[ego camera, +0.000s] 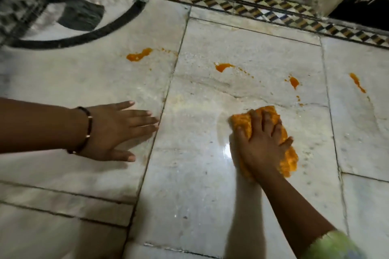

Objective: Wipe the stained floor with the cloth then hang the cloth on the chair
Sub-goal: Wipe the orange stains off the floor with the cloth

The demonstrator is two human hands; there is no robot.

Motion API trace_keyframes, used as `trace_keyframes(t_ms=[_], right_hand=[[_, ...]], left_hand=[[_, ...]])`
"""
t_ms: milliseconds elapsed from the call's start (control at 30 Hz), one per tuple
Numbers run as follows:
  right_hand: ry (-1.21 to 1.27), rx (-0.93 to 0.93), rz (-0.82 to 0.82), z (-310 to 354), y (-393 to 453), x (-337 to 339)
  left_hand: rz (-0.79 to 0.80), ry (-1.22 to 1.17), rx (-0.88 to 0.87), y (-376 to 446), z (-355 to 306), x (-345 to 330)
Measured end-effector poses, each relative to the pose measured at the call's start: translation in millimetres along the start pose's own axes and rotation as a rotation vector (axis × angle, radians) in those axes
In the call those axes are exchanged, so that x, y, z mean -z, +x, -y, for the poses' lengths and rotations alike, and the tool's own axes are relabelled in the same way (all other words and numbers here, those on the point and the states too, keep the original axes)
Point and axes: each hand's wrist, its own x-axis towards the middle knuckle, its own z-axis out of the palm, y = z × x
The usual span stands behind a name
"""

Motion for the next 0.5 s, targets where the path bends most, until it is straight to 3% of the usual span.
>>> trace_keyframes(t_ms=[67, 100, 200, 300, 367, 433, 500], right_hand=[[0.088, -0.215, 0.008, 57, 13, -2], [0.085, -0.179, 0.022, 82, 13, -6], [-0.04, 0.322, 0.023, 120, -13, -20], [-0.141, 0.728, 0.059, 96, -46, -21], [-0.214, 0.903, 0.098, 65, -48, -14], [-0.278, 0.92, 0.083, 50, -29, -8], [-0.285, 0.742, 0.062, 60, -1, -4]], left_hand=[[-0.029, -0.035, 0.096, -10, 12, -31], [-0.142, -0.066, 0.156, -6, 13, -48], [-0.304, -0.324, 0.362, 14, 13, -83], [-0.453, -0.486, 0.456, 19, 5, -104], [-0.507, -0.537, 0.476, 21, 4, -109], [-0.544, -0.578, 0.499, 22, 8, -111], [-0.556, -0.567, 0.513, 23, 8, -113]])
